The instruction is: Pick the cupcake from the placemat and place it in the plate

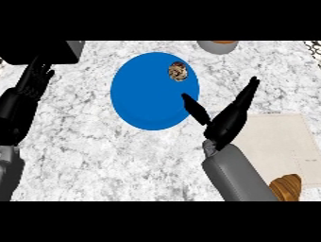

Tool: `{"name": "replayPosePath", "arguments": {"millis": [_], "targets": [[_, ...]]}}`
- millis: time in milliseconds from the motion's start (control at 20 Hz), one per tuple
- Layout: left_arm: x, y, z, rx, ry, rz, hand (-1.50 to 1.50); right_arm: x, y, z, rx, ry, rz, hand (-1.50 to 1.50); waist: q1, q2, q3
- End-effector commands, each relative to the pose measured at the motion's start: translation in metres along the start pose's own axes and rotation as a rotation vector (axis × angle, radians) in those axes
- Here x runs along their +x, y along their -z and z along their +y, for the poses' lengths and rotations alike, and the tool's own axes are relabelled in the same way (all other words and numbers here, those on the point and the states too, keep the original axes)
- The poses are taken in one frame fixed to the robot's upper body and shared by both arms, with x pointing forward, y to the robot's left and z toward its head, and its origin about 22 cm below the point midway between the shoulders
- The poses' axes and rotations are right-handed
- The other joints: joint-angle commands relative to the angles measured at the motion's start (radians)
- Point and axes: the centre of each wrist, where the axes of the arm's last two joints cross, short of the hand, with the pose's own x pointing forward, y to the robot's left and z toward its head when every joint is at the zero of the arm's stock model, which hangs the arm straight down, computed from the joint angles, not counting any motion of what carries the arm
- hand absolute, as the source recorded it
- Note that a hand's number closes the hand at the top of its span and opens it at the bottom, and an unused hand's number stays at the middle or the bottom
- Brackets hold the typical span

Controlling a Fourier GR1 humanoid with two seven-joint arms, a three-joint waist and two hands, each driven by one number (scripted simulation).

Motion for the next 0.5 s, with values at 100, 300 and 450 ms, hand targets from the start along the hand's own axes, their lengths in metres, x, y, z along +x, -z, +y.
{"name": "replayPosePath", "arguments": {"millis": [100,300,450], "targets": [[0.007,0.0,0.004,0.012,-0.016,-0.014,0.0,0.002,-0.034,-0.066,-0.009,0.007,0.02,-1.5,0.0,0.006,0.0],[-0.007,-0.002,-0.006,-0.005,-0.005,-0.023,0.0,-0.005,-0.051,-0.105,-0.02,-0.031,0.011,-1.5,0.005,0.011,0.001],[0.003,-0.001,0.004,-0.001,-0.024,-0.023,0.0,-0.005,-0.051,-0.111,-0.078,-0.074,0.003,-1.5,0.015,0.013,0.001]]}}
